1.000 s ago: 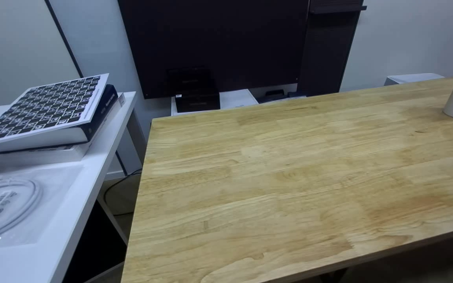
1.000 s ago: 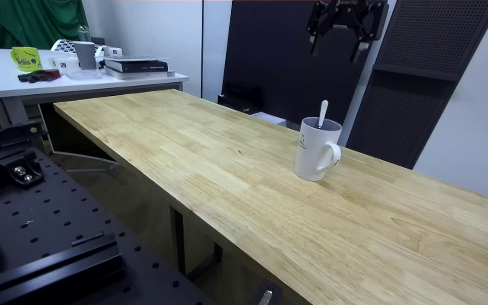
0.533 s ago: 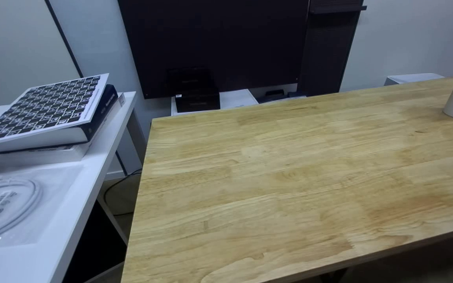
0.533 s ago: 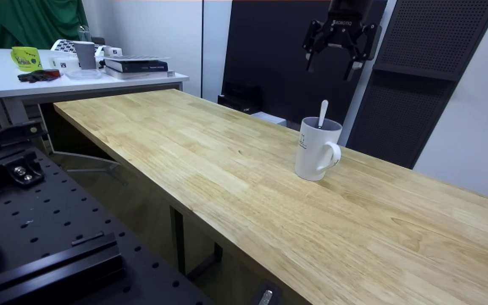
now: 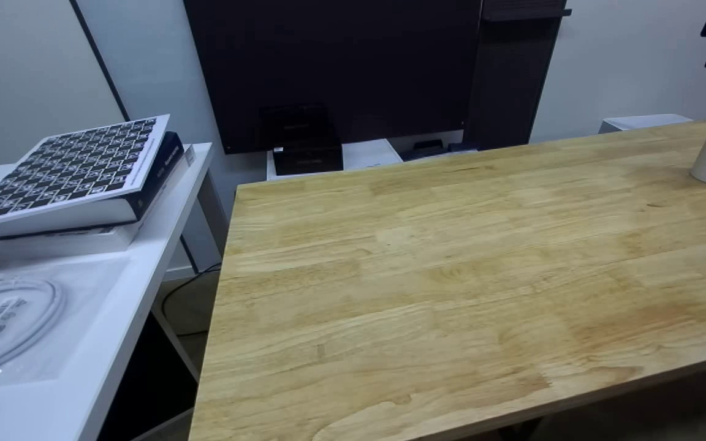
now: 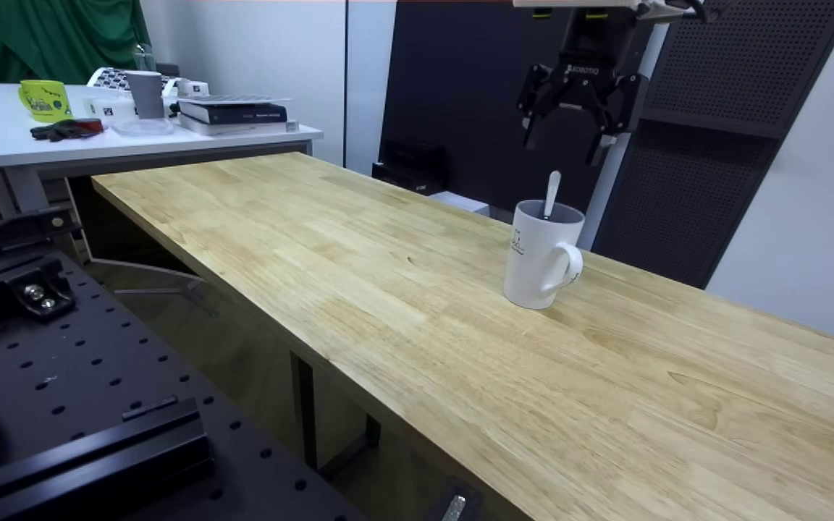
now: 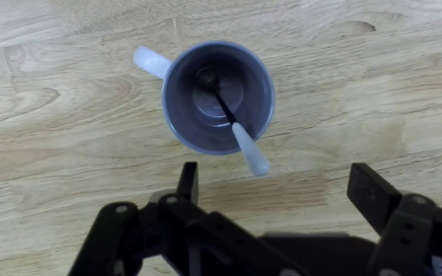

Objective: Take the spoon out of the white mug

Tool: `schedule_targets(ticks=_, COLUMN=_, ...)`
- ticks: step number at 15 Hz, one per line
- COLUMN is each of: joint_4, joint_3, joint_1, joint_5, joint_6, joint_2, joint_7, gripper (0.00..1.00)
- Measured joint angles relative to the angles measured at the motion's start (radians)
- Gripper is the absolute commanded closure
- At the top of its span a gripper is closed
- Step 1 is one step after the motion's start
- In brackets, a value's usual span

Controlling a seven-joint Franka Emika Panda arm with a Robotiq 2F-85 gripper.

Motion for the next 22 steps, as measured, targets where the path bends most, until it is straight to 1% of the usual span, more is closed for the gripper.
schedule_targets(ticks=16, joint_4=0.001, joint_3=0.0, joint_1=-0.002, joint_5=0.0, joint_6=0.012, joint_2=0.051, joint_7=0.0, gripper=0.0)
schedule_targets(ticks=17, joint_4=0.001, joint_3=0.0, joint_1=-0.002, joint_5=0.0, joint_6=0.012, joint_2=0.053, joint_7=0.0, gripper=0.1)
schedule_targets(ticks=18, joint_4=0.001, joint_3=0.0, joint_1=-0.002, joint_5=0.0, joint_6=0.012, joint_2=0.054, joint_7=0.0, gripper=0.26)
schedule_targets(ticks=19, joint_4=0.001, joint_3=0.0, joint_1=-0.002, joint_5=0.0, joint_6=0.013, joint_2=0.056, joint_7=0.0, gripper=0.32)
schedule_targets(ticks=22, joint_4=0.002, joint_3=0.0, joint_1=-0.001, joint_5=-0.004, joint_6=0.013, joint_2=0.058, joint_7=0.0, gripper=0.55)
